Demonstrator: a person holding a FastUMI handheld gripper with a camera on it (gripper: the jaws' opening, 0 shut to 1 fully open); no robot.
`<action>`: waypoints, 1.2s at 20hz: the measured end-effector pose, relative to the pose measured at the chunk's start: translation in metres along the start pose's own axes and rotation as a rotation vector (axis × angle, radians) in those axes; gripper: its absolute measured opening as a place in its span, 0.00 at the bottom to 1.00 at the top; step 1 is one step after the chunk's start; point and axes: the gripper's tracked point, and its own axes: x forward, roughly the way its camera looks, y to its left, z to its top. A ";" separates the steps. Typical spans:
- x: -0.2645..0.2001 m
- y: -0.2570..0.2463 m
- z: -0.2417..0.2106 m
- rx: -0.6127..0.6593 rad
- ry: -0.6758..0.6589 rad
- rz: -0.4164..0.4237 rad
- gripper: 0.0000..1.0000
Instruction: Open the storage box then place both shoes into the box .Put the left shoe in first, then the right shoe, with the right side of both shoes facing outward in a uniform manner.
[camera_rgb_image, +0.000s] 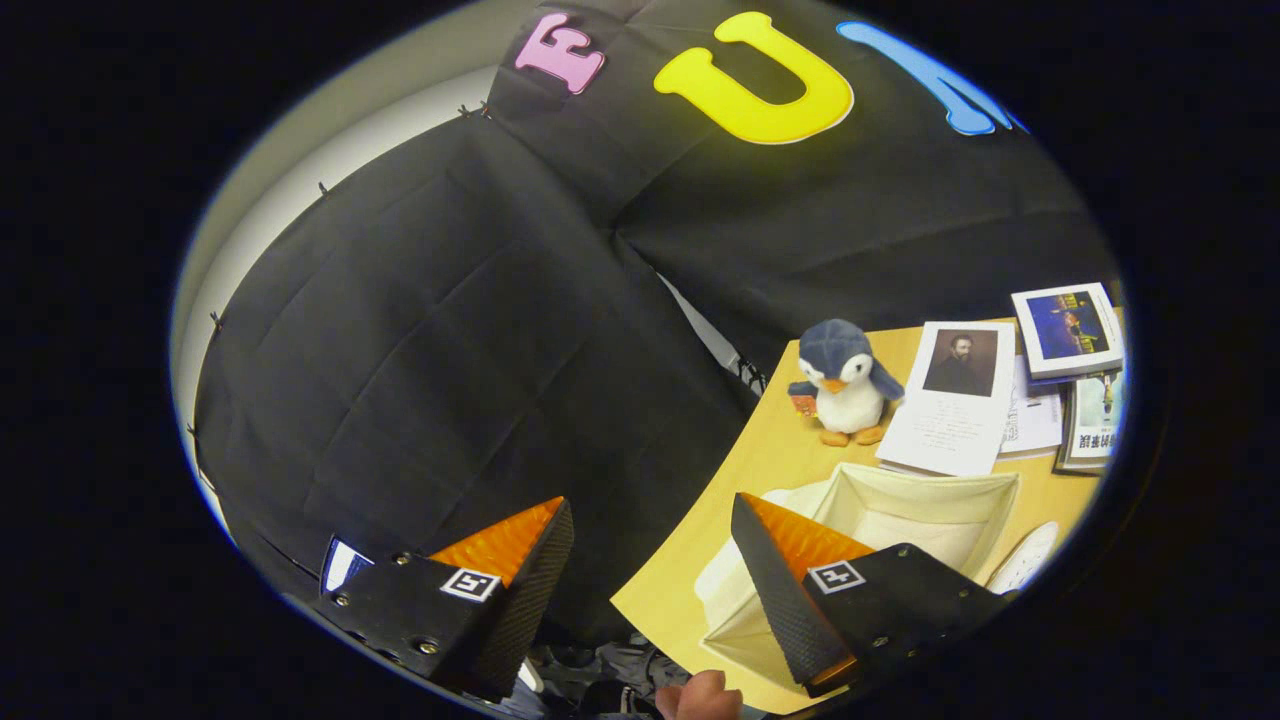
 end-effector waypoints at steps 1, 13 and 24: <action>-0.008 -0.008 -0.002 -0.008 -0.008 -0.021 0.96; -0.128 -0.141 -0.036 0.009 -0.054 -0.302 0.96; -0.202 -0.282 -0.143 0.095 0.116 -0.562 0.96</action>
